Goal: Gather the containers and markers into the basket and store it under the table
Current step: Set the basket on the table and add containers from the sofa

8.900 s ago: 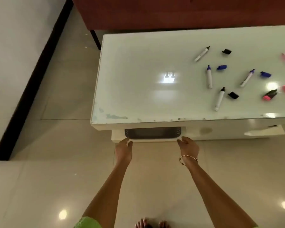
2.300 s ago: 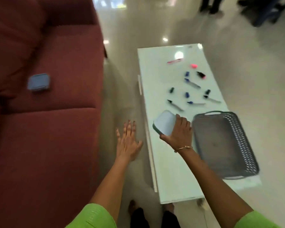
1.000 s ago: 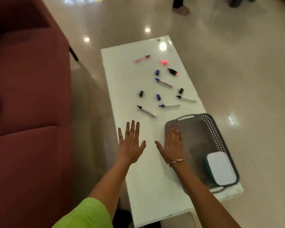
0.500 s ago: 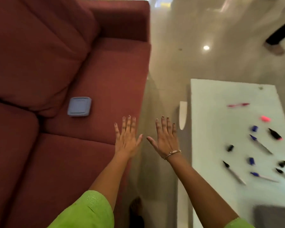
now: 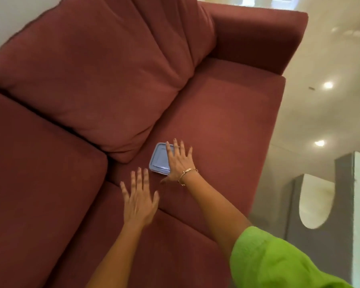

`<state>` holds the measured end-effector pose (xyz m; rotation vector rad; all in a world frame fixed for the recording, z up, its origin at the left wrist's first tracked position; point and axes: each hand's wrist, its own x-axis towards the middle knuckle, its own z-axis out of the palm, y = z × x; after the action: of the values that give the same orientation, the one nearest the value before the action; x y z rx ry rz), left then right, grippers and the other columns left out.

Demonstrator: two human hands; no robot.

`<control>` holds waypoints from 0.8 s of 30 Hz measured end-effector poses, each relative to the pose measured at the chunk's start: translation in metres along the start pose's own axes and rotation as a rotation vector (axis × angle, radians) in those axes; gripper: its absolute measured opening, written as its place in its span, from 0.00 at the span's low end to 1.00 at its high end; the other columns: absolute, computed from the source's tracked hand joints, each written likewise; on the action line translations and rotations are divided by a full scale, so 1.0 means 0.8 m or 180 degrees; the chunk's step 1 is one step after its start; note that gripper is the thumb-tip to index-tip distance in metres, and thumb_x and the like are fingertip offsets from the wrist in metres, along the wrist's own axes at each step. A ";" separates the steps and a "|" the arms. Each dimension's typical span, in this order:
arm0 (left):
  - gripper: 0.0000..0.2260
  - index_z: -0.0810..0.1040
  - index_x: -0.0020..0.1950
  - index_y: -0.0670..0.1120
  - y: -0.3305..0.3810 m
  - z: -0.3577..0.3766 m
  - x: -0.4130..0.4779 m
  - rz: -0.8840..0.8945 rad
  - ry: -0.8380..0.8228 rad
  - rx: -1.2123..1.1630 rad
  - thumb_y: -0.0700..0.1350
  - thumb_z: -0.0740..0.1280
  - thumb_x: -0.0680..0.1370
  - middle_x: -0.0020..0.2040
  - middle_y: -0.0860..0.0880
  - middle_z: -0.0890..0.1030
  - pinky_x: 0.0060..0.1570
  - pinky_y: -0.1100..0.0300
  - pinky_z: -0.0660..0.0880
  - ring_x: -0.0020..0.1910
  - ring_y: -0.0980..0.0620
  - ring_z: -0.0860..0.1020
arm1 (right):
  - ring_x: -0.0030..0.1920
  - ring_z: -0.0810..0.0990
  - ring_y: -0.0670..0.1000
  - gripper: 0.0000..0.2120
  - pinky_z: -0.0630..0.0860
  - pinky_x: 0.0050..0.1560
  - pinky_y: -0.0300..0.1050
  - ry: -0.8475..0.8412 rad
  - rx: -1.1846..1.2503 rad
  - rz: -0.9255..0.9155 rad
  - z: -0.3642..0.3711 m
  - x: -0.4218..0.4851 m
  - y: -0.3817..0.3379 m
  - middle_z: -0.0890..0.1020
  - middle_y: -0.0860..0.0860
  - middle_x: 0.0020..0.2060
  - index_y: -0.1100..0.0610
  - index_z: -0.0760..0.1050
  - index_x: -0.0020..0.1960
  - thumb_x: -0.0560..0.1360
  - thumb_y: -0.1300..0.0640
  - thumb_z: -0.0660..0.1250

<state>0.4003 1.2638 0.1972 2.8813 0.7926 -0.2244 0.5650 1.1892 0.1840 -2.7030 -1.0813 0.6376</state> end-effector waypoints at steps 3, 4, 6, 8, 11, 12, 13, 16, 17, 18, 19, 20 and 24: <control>0.33 0.33 0.73 0.49 -0.025 0.008 0.011 -0.0033 -0.0006 0.0021 0.56 0.51 0.78 0.78 0.47 0.43 0.73 0.40 0.38 0.77 0.49 0.39 | 0.74 0.45 0.65 0.65 0.50 0.68 0.75 -0.0141 -0.0222 0.0084 0.007 0.044 -0.015 0.45 0.62 0.75 0.56 0.37 0.74 0.54 0.31 0.73; 0.32 0.33 0.73 0.48 -0.030 0.009 0.012 -0.0009 0.0007 0.0047 0.56 0.50 0.78 0.78 0.47 0.43 0.73 0.41 0.38 0.77 0.49 0.39 | 0.74 0.47 0.65 0.65 0.51 0.67 0.75 -0.0174 -0.0307 0.0097 0.009 0.052 -0.015 0.47 0.62 0.75 0.56 0.37 0.74 0.55 0.32 0.73; 0.32 0.34 0.74 0.48 -0.046 0.014 0.022 -0.0017 0.0045 0.0012 0.56 0.51 0.79 0.78 0.47 0.43 0.73 0.41 0.38 0.77 0.49 0.40 | 0.72 0.54 0.64 0.64 0.57 0.65 0.73 -0.0141 -0.0454 0.0059 0.022 0.073 -0.020 0.53 0.62 0.73 0.56 0.39 0.74 0.54 0.33 0.73; 0.33 0.33 0.73 0.49 -0.050 0.013 0.030 0.0023 -0.0030 0.0090 0.56 0.53 0.79 0.78 0.47 0.43 0.73 0.41 0.38 0.77 0.49 0.39 | 0.67 0.61 0.63 0.63 0.63 0.62 0.69 -0.0010 -0.0475 0.0032 0.027 0.073 -0.017 0.60 0.62 0.70 0.56 0.42 0.74 0.53 0.33 0.73; 0.34 0.32 0.72 0.49 -0.034 0.003 0.027 0.0226 -0.0049 0.0167 0.56 0.53 0.79 0.78 0.47 0.42 0.73 0.41 0.39 0.77 0.48 0.40 | 0.62 0.65 0.62 0.62 0.65 0.59 0.67 0.0249 -0.0180 0.0163 0.030 0.037 -0.004 0.63 0.62 0.66 0.55 0.43 0.74 0.52 0.32 0.73; 0.34 0.32 0.72 0.49 -0.023 -0.003 0.027 0.0330 -0.0052 0.0182 0.56 0.53 0.79 0.78 0.47 0.42 0.73 0.41 0.39 0.77 0.48 0.40 | 0.62 0.65 0.62 0.62 0.65 0.59 0.66 0.0315 -0.0025 0.0260 0.029 0.020 0.003 0.63 0.62 0.66 0.54 0.43 0.74 0.52 0.32 0.72; 0.34 0.32 0.72 0.49 -0.007 -0.009 0.029 0.0476 -0.0075 0.0189 0.56 0.53 0.78 0.78 0.47 0.42 0.73 0.41 0.39 0.77 0.48 0.40 | 0.62 0.65 0.62 0.62 0.65 0.59 0.66 0.0376 0.0120 0.0389 0.025 -0.003 0.015 0.63 0.62 0.65 0.54 0.43 0.74 0.53 0.32 0.72; 0.33 0.34 0.73 0.48 0.061 -0.033 0.027 0.1048 -0.0119 0.0179 0.57 0.50 0.77 0.78 0.47 0.42 0.73 0.42 0.36 0.76 0.49 0.39 | 0.64 0.63 0.63 0.61 0.63 0.60 0.67 0.0543 0.0439 0.0839 -0.001 -0.088 0.061 0.61 0.62 0.67 0.52 0.41 0.74 0.54 0.31 0.71; 0.33 0.34 0.74 0.47 0.085 -0.039 0.022 0.1220 -0.0155 0.0173 0.57 0.48 0.76 0.78 0.47 0.41 0.73 0.42 0.36 0.76 0.49 0.38 | 0.66 0.61 0.64 0.61 0.63 0.61 0.68 0.0580 0.0498 0.0972 -0.010 -0.119 0.078 0.59 0.62 0.69 0.52 0.40 0.74 0.55 0.31 0.71; 0.33 0.35 0.74 0.47 0.117 -0.044 0.014 0.1445 -0.0216 0.0209 0.57 0.48 0.76 0.78 0.47 0.40 0.73 0.42 0.35 0.76 0.49 0.37 | 0.68 0.60 0.64 0.61 0.62 0.62 0.68 0.0667 0.0552 0.1157 -0.019 -0.159 0.100 0.57 0.63 0.70 0.51 0.38 0.74 0.55 0.31 0.70; 0.33 0.34 0.74 0.47 0.150 -0.047 0.001 0.1693 -0.0265 0.0257 0.57 0.49 0.77 0.78 0.47 0.40 0.73 0.41 0.36 0.76 0.49 0.37 | 0.69 0.59 0.64 0.61 0.62 0.63 0.68 0.0765 0.0615 0.1362 -0.026 -0.201 0.121 0.56 0.63 0.71 0.51 0.37 0.74 0.56 0.31 0.70; 0.33 0.34 0.74 0.47 0.186 -0.048 -0.016 0.1941 -0.0318 0.0301 0.56 0.50 0.78 0.78 0.47 0.40 0.74 0.41 0.36 0.76 0.48 0.37 | 0.70 0.59 0.64 0.60 0.62 0.63 0.67 0.0870 0.0682 0.1596 -0.031 -0.247 0.142 0.56 0.63 0.72 0.50 0.37 0.74 0.56 0.31 0.70; 0.33 0.36 0.75 0.47 0.332 -0.042 -0.114 0.2817 -0.0543 0.0260 0.57 0.51 0.79 0.78 0.47 0.41 0.73 0.42 0.35 0.77 0.47 0.39 | 0.66 0.63 0.61 0.59 0.64 0.63 0.62 0.1332 0.0875 0.2575 -0.027 -0.444 0.224 0.62 0.58 0.68 0.50 0.44 0.74 0.54 0.30 0.69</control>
<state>0.4636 0.9991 0.2729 2.9056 -0.5429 -0.3758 0.4557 0.8152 0.2656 -2.7584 0.2119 0.2449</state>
